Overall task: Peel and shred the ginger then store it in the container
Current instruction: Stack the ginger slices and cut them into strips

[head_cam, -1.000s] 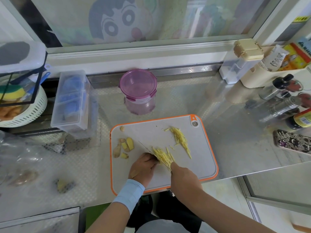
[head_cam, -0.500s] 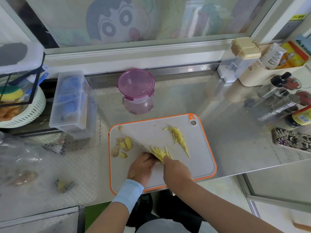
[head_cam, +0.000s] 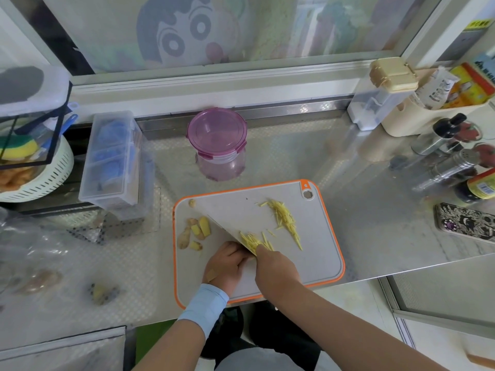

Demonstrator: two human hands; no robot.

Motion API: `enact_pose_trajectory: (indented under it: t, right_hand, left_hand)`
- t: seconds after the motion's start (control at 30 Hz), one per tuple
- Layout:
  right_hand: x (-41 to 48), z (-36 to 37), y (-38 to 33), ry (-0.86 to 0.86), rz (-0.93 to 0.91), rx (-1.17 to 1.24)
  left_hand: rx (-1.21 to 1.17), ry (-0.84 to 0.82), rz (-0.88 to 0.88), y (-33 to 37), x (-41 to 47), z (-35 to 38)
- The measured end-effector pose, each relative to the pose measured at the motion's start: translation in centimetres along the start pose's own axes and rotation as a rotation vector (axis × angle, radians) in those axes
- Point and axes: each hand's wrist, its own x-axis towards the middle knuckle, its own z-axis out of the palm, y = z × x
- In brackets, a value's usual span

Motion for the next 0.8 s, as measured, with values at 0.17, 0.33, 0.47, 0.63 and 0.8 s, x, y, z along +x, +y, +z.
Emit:
enact_pose_trajectory:
  t: [0.17,0.33,0.47,0.63,0.8]
  right_hand:
    - [-0.1,0.2,0.6,0.013,-0.008,0.008]
    - [-1.7,1.0,2.7,0.009,0.024,-0.025]
    - [-2.4,1.2,3.6,0.02,0.023,-0.043]
    - [-1.0,0.6,1.6,0.014,0.027,-0.013]
    - [-1.4,0.2,1.4,0.0,0.034,0.005]
  left_hand:
    - [0.001,-0.008,-0.011,-0.1,-0.1,0.1]
    - [0.004,-0.014,0.0,-0.2,-0.1,0.2]
    - [-0.02,-0.022,-0.04,0.0,-0.2,0.1]
    - [0.007,-0.034,-0.025,0.0,-0.1,0.0]
    - [0.027,-0.042,-0.027,-0.3,-0.1,0.2]
